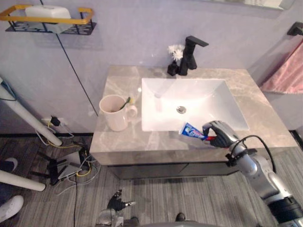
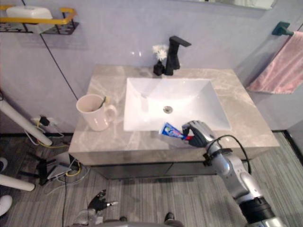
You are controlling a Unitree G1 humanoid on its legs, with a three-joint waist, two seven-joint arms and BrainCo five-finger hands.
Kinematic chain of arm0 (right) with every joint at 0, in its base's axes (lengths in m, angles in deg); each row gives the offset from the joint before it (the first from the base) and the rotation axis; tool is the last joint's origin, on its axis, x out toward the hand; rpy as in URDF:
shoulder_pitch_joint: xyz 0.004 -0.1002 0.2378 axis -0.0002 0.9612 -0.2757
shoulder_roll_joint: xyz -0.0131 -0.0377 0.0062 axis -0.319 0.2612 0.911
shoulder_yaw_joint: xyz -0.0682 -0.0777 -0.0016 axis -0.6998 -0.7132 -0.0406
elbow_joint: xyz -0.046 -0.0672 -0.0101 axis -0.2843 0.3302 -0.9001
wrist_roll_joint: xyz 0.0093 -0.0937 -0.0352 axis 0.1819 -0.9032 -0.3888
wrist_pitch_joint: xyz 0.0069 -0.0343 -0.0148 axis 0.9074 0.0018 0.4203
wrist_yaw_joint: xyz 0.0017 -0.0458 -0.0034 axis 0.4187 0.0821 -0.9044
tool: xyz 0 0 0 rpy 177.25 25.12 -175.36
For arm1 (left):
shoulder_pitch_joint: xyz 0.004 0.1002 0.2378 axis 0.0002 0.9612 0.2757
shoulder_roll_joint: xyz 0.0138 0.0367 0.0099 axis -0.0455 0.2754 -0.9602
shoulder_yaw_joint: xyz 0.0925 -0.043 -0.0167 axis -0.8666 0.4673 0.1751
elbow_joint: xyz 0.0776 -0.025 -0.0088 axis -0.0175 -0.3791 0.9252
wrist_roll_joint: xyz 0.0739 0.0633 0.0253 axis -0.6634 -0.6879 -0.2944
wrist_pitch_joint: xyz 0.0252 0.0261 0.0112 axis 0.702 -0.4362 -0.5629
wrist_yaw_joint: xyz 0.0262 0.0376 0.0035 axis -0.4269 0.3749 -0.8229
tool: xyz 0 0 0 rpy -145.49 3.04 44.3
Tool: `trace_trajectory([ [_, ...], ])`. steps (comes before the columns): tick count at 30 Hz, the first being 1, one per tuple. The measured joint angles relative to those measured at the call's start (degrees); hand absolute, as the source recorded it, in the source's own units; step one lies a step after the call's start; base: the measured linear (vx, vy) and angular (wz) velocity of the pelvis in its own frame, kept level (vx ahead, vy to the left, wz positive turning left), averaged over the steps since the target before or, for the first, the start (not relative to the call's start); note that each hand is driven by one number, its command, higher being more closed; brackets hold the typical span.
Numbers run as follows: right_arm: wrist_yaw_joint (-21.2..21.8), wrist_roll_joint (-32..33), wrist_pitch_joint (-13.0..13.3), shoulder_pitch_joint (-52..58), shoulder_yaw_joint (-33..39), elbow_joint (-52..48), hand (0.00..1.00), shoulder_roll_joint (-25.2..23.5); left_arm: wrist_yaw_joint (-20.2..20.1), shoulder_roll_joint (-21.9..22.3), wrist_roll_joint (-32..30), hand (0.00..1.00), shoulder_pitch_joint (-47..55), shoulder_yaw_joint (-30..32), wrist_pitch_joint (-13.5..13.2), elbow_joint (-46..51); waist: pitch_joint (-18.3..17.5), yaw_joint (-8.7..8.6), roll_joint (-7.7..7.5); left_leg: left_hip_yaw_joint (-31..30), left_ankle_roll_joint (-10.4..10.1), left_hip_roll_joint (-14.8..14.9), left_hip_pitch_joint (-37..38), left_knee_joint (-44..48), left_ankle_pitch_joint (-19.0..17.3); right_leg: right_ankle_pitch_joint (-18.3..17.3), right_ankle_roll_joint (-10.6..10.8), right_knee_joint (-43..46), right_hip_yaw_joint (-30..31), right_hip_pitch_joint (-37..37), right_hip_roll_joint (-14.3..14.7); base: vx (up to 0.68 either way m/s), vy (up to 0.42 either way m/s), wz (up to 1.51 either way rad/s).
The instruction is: Organize washtable
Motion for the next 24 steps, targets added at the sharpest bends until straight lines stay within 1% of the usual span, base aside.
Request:
trace_trajectory([
  [3,-1.9,0.0,0.3,0.3,0.0,-3.5,1.0,-1.6,1.4,0.3,2.3,0.0,0.7,4.1,-0.1,0.3,0.0,0.02,0.16,-0.1,0.0,0.0,-0.1,0.1,0.0,0.0,0.0,0.0,-0.2,0.0,0.0,-0.01,-0.008,0.01],
  [4,-2.2,0.0,0.8,0.3,0.0,-4.9,1.0,-1.7,2.0,0.2,2.7,0.0,1.2,6.0,0.0,1.0,0.0,0.08,0.25,-0.3,0.0,0.0,-0.3,0.2,0.0,0.0,0.0,0.0,-0.3,0.0,0.0,-0.02,-0.02,0.07],
  [6,-2.4,0.1,1.3,0.3,0.0,-7.4,1.0,-1.7,3.2,0.1,3.4,0.0,4.2,9.9,0.1,6.0,-0.1,0.16,0.38,-0.6,0.0,0.0,-0.6,0.3,0.0,0.0,0.0,-0.1,-0.5,-0.1,-0.1,-0.02,-0.021,0.09],
  [8,-3.3,0.6,2.3,0.3,0.0,-10.5,1.0,-1.7,5.8,-0.3,3.3,0.0,8.2,16.3,0.1,18.5,-0.1,0.62,0.7,-1.4,0.0,0.0,-1.5,0.3,0.0,-0.1,0.0,-0.1,-1.2,-0.1,-0.1,-0.03,-0.029,0.17],
  [9,-3.4,0.7,2.8,0.4,0.0,-11.1,1.0,-1.7,6.6,-0.4,3.2,0.0,9.1,18.0,0.1,22.3,-0.1,0.82,0.81,-1.6,0.0,-0.1,-1.6,0.4,0.0,-0.2,0.0,-0.1,-1.4,0.0,-0.1,-0.02,-0.026,0.19],
  [11,-3.4,1.3,3.6,1.6,0.3,-14.7,1.0,-1.8,9.1,-1.5,3.1,0.0,10.9,24.1,-0.3,38.3,-0.4,2.49,1.39,-2.8,-0.2,-0.2,-1.8,0.2,0.1,-0.8,0.1,0.2,-2.5,0.3,-0.3,0.01,-0.022,0.27],
  [12,-3.3,2.6,4.3,2.1,0.2,-15.5,1.0,-1.8,10.1,-2.0,2.9,0.0,11.3,26.1,-0.6,45.4,-1.0,3.3,1.89,-3.4,-0.3,-0.3,-1.7,0.2,0.2,-1.0,0.3,0.5,-3.0,0.4,-0.4,0.02,-0.011,0.29],
  [14,-3.3,3.1,4.7,1.9,0.3,-15.6,1.0,-1.9,10.9,-2.2,2.4,0.0,11.3,27.7,-1.2,51.8,-1.7,3.73,2.44,-3.9,-0.3,-0.3,-1.6,0.2,0.2,-1.0,0.3,0.5,-3.5,0.5,-0.4,0.06,0.014,0.21],
  [15,-3.2,3.6,4.7,1.8,0.4,-15.6,1.0,-2.2,11.4,-2.2,1.6,0.0,11.1,28.4,-1.7,57.3,-2.3,4.27,3.05,-4.5,-0.3,-0.4,-1.8,0.2,0.2,-1.0,0.3,0.5,-3.8,0.7,-0.5,0.06,0.023,0.26],
  [16,-3.1,4.5,4.5,1.8,0.5,-15.6,1.0,-2.4,11.7,-2.2,0.8,0.0,10.4,28.3,-1.7,62.2,-2.7,4.84,3.61,-4.9,-0.3,-0.5,-1.7,0.3,0.2,-1.0,0.3,0.4,-3.9,1.0,-0.5,0.05,0.02,0.27],
  [17,-3.0,5.0,4.4,1.7,0.5,-15.6,1.0,-2.7,11.9,-2.2,0.7,0.0,10.1,28.2,-1.8,64.2,-2.9,4.87,3.83,-5.3,-0.3,-0.5,-1.6,0.3,0.2,-1.0,0.3,0.4,-4.1,1.4,-0.5,0.03,0.008,0.34],
  [18,-2.0,5.9,4.1,0.6,0.5,-15.6,1.0,-3.7,13.0,-2.2,-1.7,0.0,9.1,27.7,-1.9,69.4,-3.4,4.82,4.16,-6.2,-0.3,-0.5,-1.4,0.3,0.2,-1.0,0.3,0.4,-4.6,2.1,-0.5,0.02,0.001,0.29],
  [20,-1.6,6.9,3.9,-0.7,0.2,-15.6,1.0,-4.0,13.9,-2.2,-2.8,0.0,8.2,26.7,-2.1,72.7,-3.4,4.89,4.16,-6.3,-0.3,-0.4,-1.3,0.4,0.2,-1.0,0.3,0.4,-5.0,2.4,-0.5,0.0,-0.01,0.16],
  [21,-1.4,7.6,3.8,-1.7,-0.1,-15.6,1.0,-4.1,14.6,-2.3,-3.2,0.0,7.4,25.1,-2.2,75.4,-3.5,5.02,4.09,-6.4,-0.4,-0.4,-1.3,0.5,0.3,-1.0,0.3,0.4,-5.1,2.5,-0.5,-0.03,-0.015,0.06],
  [22,-1.1,8.0,3.7,-3.1,-0.7,-15.6,1.0,-4.8,15.2,-2.9,-3.2,0.0,6.4,21.8,-2.9,78.9,-3.8,5.08,3.99,-6.5,-0.4,-0.4,-1.4,0.5,0.3,-1.0,0.3,0.4,-5.1,2.5,-0.5,-0.04,-0.021,0.04],
  [24,-0.9,8.5,3.7,-3.9,-1.9,-15.6,1.0,-5.8,14.8,-3.9,-2.1,0.0,4.6,16.5,-4.2,82.5,-4.4,5.06,3.93,-6.5,-0.5,-0.2,-1.3,0.5,0.3,-1.0,0.3,0.4,-5.2,2.7,-0.5,0.0,0.0,0.0],
])
